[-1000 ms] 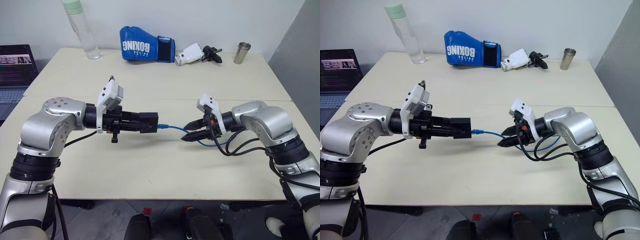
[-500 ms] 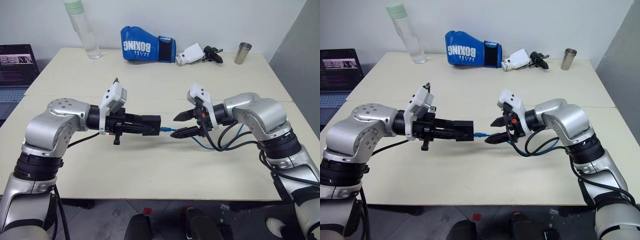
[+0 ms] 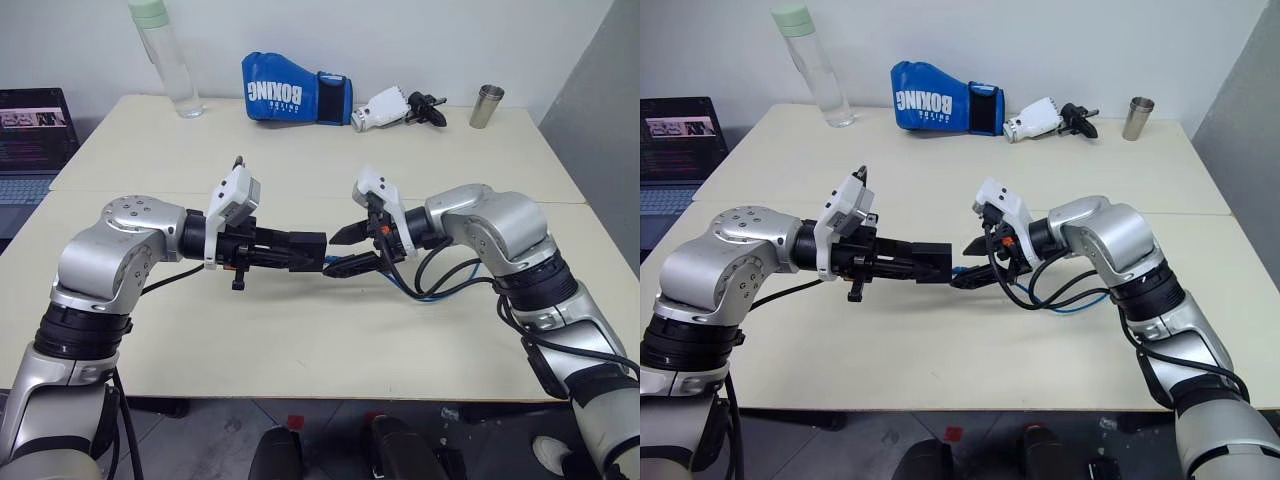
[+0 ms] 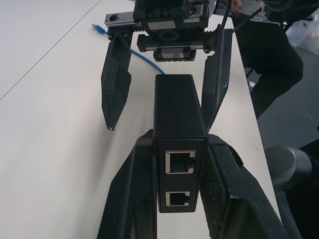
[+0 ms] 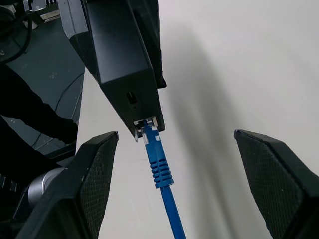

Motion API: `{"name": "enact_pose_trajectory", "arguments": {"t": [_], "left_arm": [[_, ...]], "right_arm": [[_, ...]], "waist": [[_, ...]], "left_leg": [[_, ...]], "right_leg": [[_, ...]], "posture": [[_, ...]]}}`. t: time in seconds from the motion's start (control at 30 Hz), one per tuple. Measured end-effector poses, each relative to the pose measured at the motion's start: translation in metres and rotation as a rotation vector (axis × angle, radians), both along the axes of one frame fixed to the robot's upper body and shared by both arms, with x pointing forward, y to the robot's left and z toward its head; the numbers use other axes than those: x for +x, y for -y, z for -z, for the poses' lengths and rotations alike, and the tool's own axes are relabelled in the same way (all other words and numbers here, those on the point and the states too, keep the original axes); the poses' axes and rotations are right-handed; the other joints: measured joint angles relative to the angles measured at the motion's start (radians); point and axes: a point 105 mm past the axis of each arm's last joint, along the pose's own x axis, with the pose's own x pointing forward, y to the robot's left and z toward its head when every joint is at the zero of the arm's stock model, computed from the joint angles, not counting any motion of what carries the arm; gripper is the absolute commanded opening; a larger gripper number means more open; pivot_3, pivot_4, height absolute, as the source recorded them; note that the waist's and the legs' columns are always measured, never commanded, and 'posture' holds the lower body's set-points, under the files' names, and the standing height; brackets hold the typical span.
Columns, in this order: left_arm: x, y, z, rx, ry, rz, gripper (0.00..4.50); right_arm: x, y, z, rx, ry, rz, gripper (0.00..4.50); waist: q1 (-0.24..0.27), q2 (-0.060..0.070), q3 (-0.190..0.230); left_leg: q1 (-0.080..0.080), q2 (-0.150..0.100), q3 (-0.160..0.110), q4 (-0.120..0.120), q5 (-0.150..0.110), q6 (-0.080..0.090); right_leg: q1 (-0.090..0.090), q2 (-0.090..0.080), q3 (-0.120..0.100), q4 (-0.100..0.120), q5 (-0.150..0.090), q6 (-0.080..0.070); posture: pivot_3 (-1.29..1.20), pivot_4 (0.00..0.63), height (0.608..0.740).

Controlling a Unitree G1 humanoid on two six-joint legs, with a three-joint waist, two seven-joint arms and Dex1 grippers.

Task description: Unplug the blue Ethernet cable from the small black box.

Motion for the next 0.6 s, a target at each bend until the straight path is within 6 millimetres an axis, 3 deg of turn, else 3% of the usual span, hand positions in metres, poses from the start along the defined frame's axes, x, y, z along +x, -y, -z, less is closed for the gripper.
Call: {"name": "enact_pose_trajectory", "arguments": {"t": [0.23, 0.33, 0.6], "left_arm": [[0.0000, 0.0000, -0.0001, 0.001, 0.003, 0.000, 0.78], [0.0002, -0.0001, 0.0000, 0.002, 0.004, -0.001, 0.78], [0.0023, -0.0009, 0.0003, 0.008, 0.012, -0.019, 0.78]], "right_arm": [[0.0040, 0.0003, -0.0018, -0.006, 0.001, 0.004, 3.94], [0.0047, 0.0000, -0.0034, -0.007, 0.009, 0.000, 3.49], [-0.0001, -0.0051, -0.0021, -0.003, -0.007, -0.039, 1.64]], "waist": [[0.000, 0.000, 0.000], [0.000, 0.000, 0.000], [0.000, 0.000, 0.000]], "left_leg": [[0.000, 0.000, 0.000, 0.000, 0.000, 0.000], [0.000, 0.000, 0.000, 0.000, 0.000, 0.000], [0.000, 0.000, 0.000, 0.000, 0.000, 0.000]], "right_leg": [[0.000, 0.000, 0.000, 0.000, 0.000, 0.000], [0.000, 0.000, 0.000, 0.000, 0.000, 0.000], [0.000, 0.000, 0.000, 0.000, 0.000, 0.000]], "posture": [[0.00, 0.150, 0.740], [0.00, 0.150, 0.740], [0.00, 0.150, 0.740]]}}
